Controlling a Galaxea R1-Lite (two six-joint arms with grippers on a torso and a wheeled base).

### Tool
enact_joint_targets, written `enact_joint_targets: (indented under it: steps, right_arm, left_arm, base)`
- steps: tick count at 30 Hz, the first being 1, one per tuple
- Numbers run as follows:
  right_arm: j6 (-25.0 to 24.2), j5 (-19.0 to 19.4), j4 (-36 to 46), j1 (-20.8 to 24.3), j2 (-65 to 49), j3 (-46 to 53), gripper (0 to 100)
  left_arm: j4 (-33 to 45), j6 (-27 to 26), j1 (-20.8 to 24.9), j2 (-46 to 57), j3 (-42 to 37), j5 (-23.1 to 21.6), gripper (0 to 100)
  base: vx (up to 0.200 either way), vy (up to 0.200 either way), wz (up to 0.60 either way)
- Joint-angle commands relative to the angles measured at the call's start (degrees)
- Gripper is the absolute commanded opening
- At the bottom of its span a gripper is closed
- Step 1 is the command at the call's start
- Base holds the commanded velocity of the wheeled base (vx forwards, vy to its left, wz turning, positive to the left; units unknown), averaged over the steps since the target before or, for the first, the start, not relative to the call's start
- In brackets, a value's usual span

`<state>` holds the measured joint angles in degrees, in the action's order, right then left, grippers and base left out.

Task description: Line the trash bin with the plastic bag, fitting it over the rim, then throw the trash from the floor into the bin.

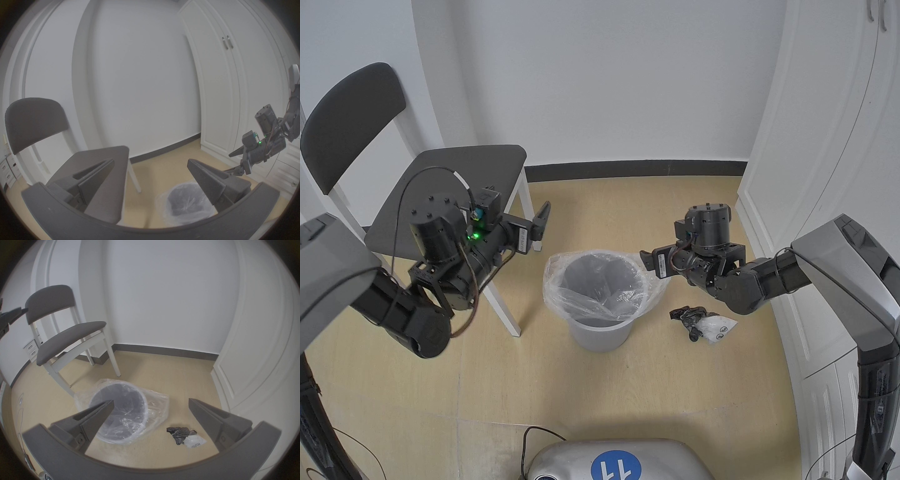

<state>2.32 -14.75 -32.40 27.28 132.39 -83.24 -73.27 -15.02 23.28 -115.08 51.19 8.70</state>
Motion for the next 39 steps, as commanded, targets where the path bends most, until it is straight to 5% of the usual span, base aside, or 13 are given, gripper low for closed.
enact_joint_targets:
  steps: [1, 13, 18, 26, 31, 39]
  right_arm:
    - [5.2, 0.2, 9.6, 4.9, 5.0, -11.9, 100]
    - [15.2, -0.7, 20.1, 8.2, 15.4, -23.8, 100]
    - [15.7, -1.1, 23.7, 9.5, 17.4, -27.9, 100]
    - [15.6, -1.2, 24.0, 10.4, 17.6, -28.9, 100]
    - [15.5, -4.9, 24.1, 11.4, 16.4, -28.2, 100]
    - [15.2, -6.1, 23.8, 12.0, 10.9, -22.1, 100]
  left_arm:
    - [11.9, 2.8, -9.2, 11.1, 4.2, -5.9, 100]
    - [16.0, 6.5, -15.5, 17.5, 7.0, -8.4, 100]
    - [16.0, 6.5, -15.8, 18.3, 6.7, -8.4, 100]
    - [15.9, 6.6, -12.2, 20.4, 3.6, -7.7, 100]
    - [15.9, 6.7, -11.6, 24.3, -2.1, -8.3, 100]
    - [24.9, 6.2, -9.0, 27.5, 4.8, -5.9, 100]
  base:
    - [0.000, 0.000, 0.00]
    - [0.000, 0.000, 0.00]
    - [0.000, 0.000, 0.00]
    - [0.000, 0.000, 0.00]
    - [0.000, 0.000, 0.00]
    - [0.000, 0.000, 0.00]
